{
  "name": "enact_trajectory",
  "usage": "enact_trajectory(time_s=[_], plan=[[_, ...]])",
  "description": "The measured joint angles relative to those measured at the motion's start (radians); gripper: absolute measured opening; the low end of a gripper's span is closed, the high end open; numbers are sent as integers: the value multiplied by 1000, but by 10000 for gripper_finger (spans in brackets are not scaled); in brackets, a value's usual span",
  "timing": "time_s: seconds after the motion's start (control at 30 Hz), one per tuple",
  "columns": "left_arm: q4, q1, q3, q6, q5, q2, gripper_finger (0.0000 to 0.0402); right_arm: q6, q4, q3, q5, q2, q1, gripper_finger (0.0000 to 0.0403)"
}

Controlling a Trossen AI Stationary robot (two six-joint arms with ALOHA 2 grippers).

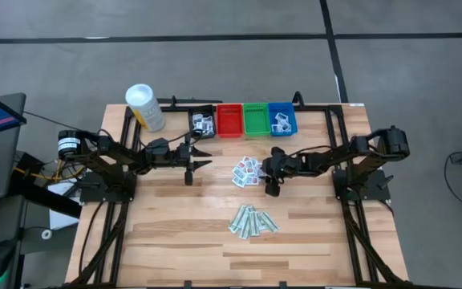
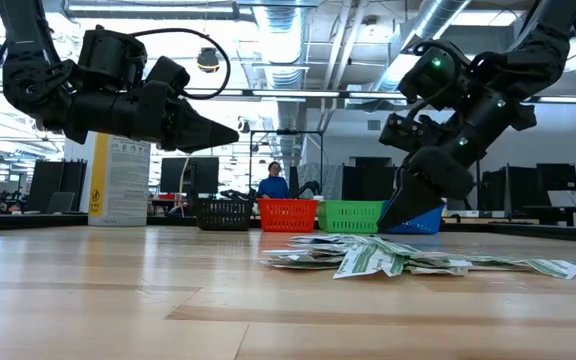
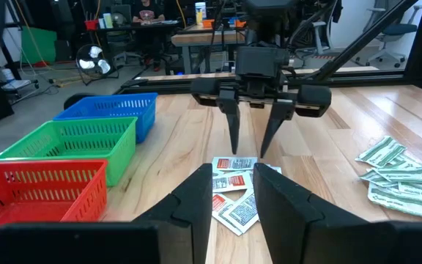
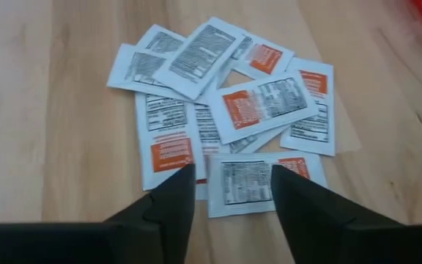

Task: Pick & Place First Aid Supplies
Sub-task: Put the orange ointment pack into the green bin

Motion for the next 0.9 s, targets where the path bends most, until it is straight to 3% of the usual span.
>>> enact_trajectory(time_s=[0.17, 0.37, 0.6, 0.9], plan=[[0, 0, 0, 0, 0, 0, 102, -11, 0, 0, 0, 2, 16, 200], [0, 0, 0, 0, 0, 0, 102, -12, 16, 4, 3, 68, 12, 201], [0, 0, 0, 0, 0, 0, 102, -10, 49, 5, -4, 151, -11, 176], [0, 0, 0, 0, 0, 0, 102, -11, 32, 1, -6, 96, -9, 120]])
